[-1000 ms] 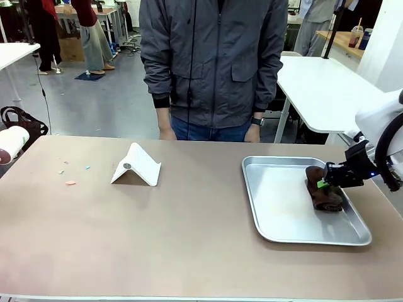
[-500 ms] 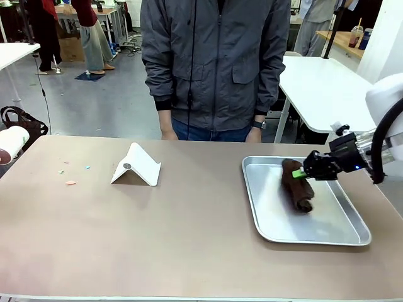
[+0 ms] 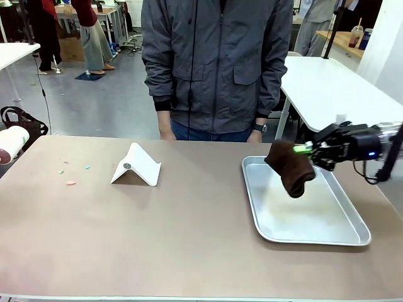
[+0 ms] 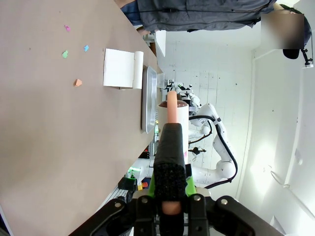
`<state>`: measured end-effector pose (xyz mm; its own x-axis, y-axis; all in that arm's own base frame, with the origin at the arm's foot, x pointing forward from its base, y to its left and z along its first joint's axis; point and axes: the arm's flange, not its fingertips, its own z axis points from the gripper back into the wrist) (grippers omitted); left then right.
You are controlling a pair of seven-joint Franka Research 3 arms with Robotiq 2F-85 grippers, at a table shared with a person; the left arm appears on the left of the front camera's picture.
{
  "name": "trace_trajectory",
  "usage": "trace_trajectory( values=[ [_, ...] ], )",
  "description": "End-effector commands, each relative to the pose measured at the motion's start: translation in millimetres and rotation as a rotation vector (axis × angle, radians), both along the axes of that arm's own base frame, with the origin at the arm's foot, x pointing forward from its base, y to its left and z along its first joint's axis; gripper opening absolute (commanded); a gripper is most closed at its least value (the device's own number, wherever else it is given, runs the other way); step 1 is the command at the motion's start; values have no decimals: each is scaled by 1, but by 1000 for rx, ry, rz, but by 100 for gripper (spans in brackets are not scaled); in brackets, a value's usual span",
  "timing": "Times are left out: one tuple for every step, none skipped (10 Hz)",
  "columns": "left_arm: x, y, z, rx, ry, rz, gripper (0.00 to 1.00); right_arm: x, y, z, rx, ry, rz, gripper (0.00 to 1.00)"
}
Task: Clean the surface of the table.
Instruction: If a person points to the right, clean the right side of the table with your right hand, and if they point to the left, clean the left side with your left hand.
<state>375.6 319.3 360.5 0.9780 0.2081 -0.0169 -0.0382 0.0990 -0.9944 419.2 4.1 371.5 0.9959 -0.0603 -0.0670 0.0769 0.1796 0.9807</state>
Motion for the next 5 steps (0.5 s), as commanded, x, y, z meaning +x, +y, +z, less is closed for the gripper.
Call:
trace_trajectory(
  values=[
    [-3, -1, 3, -5, -18, -13, 19, -8, -40, 22, 131, 106, -80, 9],
    [-3, -1, 3, -5, -18, -13, 19, -23, -61, 33, 137, 100, -149, 9],
    [-3, -1, 3, -5, -18, -13, 19, -39, -85, 40, 141, 71, -219, 9],
    [-3, -1, 3, -5, -18, -13, 19, -53, -116, 42, 150, 34, -310, 9],
    [-3, -1, 3, -5, -18, -13, 19, -62, -142, 39, 175, 26, -381, 9]
  ],
)
